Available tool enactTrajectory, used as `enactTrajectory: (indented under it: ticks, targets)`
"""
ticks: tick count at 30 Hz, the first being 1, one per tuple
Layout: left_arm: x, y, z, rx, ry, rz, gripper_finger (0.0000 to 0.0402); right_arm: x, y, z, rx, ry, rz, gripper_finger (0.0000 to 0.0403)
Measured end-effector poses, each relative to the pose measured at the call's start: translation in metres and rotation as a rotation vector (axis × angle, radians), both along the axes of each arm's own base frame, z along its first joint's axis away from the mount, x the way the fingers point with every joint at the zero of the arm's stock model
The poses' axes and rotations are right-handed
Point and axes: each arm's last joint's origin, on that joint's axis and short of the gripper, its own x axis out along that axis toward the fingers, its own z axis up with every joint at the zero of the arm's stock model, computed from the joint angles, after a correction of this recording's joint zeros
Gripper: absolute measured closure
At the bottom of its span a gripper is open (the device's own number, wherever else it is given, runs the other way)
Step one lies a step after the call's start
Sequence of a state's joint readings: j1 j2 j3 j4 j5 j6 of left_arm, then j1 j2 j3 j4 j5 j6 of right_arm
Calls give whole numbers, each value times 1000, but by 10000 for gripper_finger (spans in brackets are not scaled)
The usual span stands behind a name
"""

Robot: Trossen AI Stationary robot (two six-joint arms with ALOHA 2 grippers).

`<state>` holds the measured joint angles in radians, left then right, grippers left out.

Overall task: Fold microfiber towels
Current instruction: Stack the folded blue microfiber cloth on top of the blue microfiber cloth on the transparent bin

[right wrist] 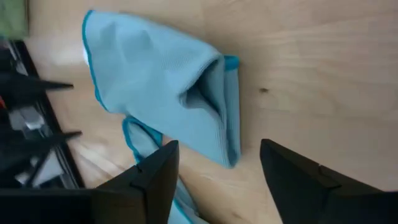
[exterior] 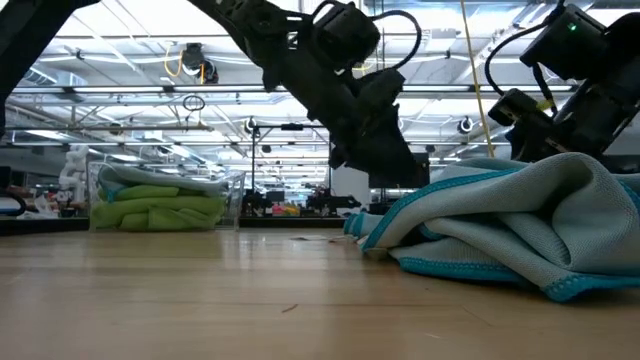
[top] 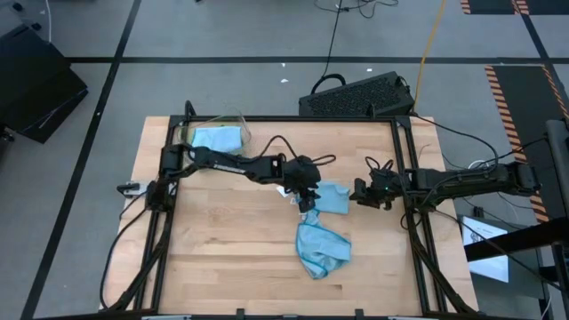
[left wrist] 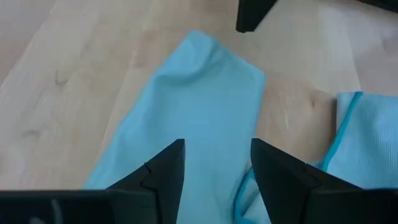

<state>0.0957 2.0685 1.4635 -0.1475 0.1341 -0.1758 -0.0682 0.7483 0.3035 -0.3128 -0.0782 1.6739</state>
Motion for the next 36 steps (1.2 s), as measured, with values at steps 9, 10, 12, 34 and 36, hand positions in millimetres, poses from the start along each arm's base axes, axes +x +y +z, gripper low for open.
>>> enactTrajectory:
  ticks: [9,10,12,34,36]
  targets:
    - [10,5,-42,7,34,-32,216,1,0,-7,-3,63,-28,101]
    - [10,7,-47,5,51,-28,216,2,0,-9,3,80,-37,94]
    - [8,10,-55,5,84,-24,216,6,-1,-13,17,96,-49,83]
    - [5,19,-59,33,116,-98,216,45,-3,-39,39,41,-76,74]
    - [5,19,-59,33,116,-98,216,48,-4,-40,32,19,-76,83]
